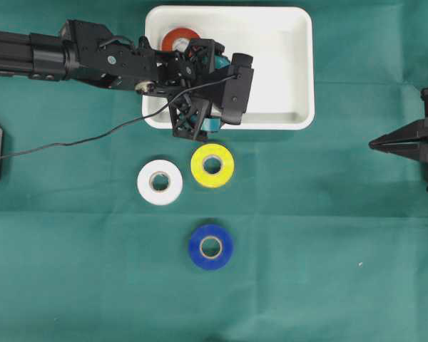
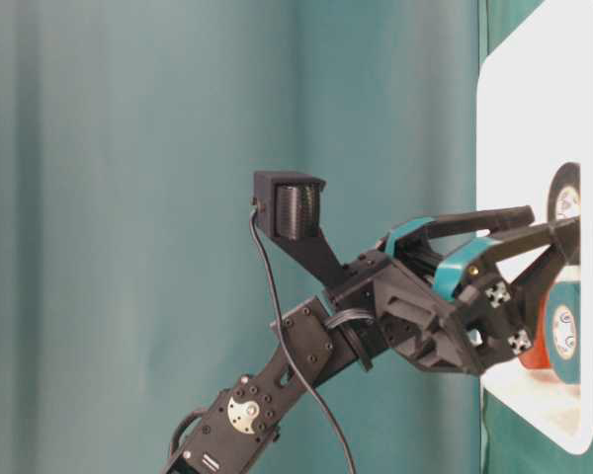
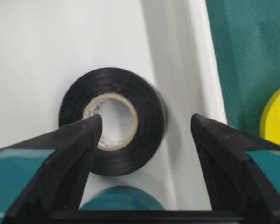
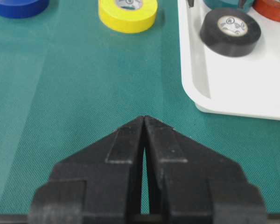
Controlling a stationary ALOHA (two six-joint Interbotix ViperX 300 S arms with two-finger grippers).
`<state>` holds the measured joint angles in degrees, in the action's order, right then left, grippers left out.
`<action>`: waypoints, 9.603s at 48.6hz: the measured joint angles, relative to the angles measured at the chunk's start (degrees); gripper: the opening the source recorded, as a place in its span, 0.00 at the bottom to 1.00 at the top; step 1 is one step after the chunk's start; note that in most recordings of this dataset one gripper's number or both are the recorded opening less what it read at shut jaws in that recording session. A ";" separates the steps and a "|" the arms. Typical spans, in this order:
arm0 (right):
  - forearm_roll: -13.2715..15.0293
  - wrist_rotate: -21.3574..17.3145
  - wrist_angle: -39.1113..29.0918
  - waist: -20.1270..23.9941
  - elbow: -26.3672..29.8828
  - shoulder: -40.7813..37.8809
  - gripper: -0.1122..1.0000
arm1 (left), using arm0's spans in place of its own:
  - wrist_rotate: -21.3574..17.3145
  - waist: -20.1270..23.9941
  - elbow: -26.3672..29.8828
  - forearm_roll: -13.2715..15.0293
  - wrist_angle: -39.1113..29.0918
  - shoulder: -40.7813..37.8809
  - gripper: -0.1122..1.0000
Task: Put the tape into the white case with the left arm.
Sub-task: 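Lift the black tape and carry it into the tray, then release the black tape in the tray and withdraw the left gripper, then move the open left gripper down over the blue tape roll, then close the left gripper on the blue tape roll and lift it, then carry the blue tape into the tray's upper right area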
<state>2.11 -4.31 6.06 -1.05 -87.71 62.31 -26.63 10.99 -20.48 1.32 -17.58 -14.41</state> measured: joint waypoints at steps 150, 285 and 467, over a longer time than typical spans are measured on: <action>0.00 -0.09 0.00 0.00 0.09 0.09 0.02 | 14.59 -18.54 -41.48 0.09 -0.88 46.76 0.78; 0.97 -0.09 0.18 0.00 -0.09 0.18 0.02 | 14.68 -31.11 4.75 0.09 -8.09 -5.98 0.78; 0.97 -0.09 0.97 0.00 -0.62 0.18 0.02 | -1.05 8.53 6.50 -0.18 -6.24 -3.60 0.33</action>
<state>3.08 -4.39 7.03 -1.05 -88.33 62.49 -27.69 19.51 -13.97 1.14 -23.82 -18.02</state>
